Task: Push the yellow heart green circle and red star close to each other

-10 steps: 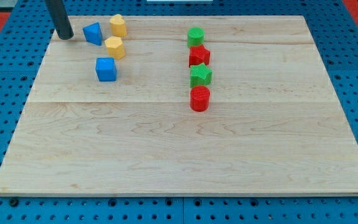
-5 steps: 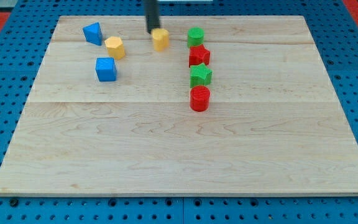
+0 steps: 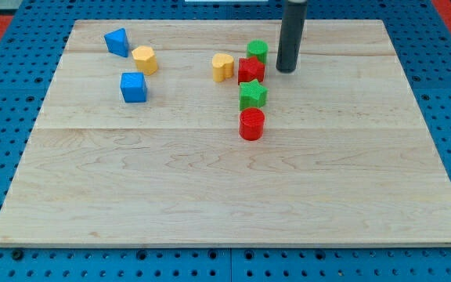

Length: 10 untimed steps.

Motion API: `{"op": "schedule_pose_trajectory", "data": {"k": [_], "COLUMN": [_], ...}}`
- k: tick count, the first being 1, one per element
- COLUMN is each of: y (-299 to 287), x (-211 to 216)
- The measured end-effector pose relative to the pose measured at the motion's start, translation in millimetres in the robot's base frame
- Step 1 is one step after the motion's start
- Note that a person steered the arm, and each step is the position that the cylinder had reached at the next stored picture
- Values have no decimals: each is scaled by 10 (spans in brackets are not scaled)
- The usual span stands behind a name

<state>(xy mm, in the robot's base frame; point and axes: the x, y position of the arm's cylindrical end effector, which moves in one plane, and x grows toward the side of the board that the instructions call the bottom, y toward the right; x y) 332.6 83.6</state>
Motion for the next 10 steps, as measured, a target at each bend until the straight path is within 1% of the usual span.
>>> {"op": "schedule_pose_trajectory", "data": {"k": [1, 2, 3, 4, 5, 6, 7, 8, 9, 10], "y": [-300, 219, 384, -51, -547, -495, -86, 698, 701, -70], "x": [-34, -534, -1018, -727, -157, 312, 355, 384, -377, -814]}}
